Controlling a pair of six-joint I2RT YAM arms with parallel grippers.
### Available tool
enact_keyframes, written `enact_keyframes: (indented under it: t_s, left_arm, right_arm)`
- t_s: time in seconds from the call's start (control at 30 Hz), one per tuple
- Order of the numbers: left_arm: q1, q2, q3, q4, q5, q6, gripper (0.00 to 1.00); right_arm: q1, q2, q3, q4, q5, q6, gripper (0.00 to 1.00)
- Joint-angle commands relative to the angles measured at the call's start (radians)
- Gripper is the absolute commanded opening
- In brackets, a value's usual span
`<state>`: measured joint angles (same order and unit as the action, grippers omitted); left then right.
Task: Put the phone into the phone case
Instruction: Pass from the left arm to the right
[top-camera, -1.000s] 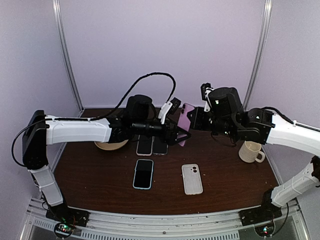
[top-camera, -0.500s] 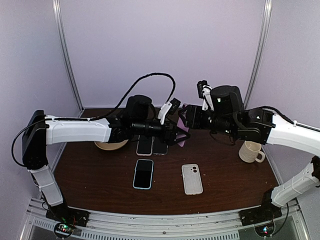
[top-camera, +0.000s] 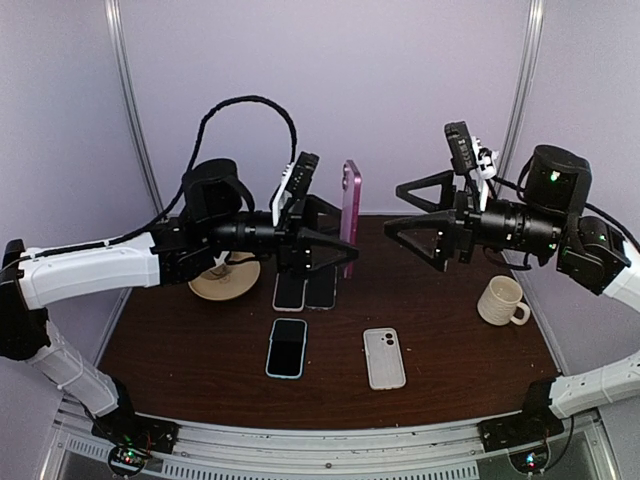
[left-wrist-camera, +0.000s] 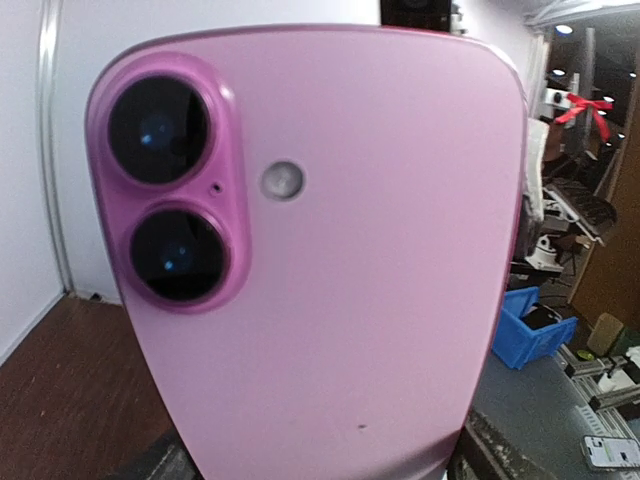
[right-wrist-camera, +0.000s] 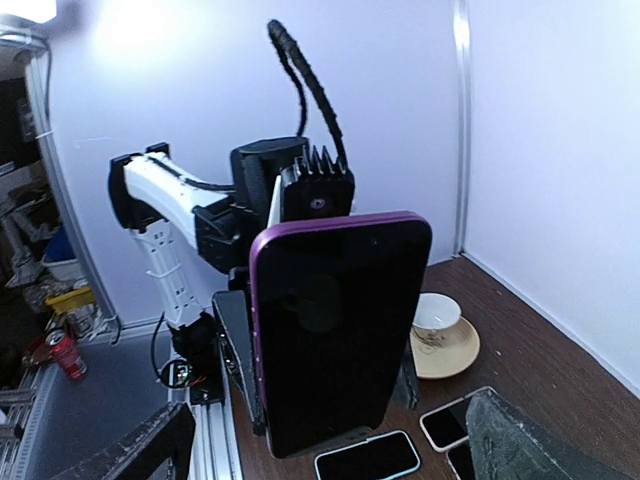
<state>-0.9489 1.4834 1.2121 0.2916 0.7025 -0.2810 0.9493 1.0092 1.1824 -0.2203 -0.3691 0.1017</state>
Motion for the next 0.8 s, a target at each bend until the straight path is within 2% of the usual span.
enact_keyframes:
  t_s: [0.0,0.1,0.17,0.53,0.63,0.77]
  left_arm:
    - [-0.032,-0.032,-0.009,0.164,0.123,0.016,0.05]
    - [-0.041,-0.033,0.000,0.167,0.132,0.019,0.05]
    - [-0.047,-0.032,0.004,0.168,0.140,0.028,0.05]
    - [-0.057,-0.028,0.019,0.128,0.125,0.060,0.03]
    - [-0.059,-0.025,0.023,0.119,0.121,0.063,0.03]
    - [-0.058,-0.024,0.021,0.118,0.121,0.060,0.03]
  right_arm:
    - [0.000,0.055,0.055,0.065,-0.218,-0.068,1.00]
    - [0.000,0.076,0.056,0.153,-0.276,-0.027,1.00]
    - [0.002,0.099,0.062,0.186,-0.258,0.012,1.00]
    - [0.021,0.189,0.107,0.182,-0.365,0.024,0.98]
    - [0.024,0.197,0.109,0.176,-0.370,0.030,0.89]
    - [0.023,0.193,0.100,0.171,-0.358,0.037,0.65]
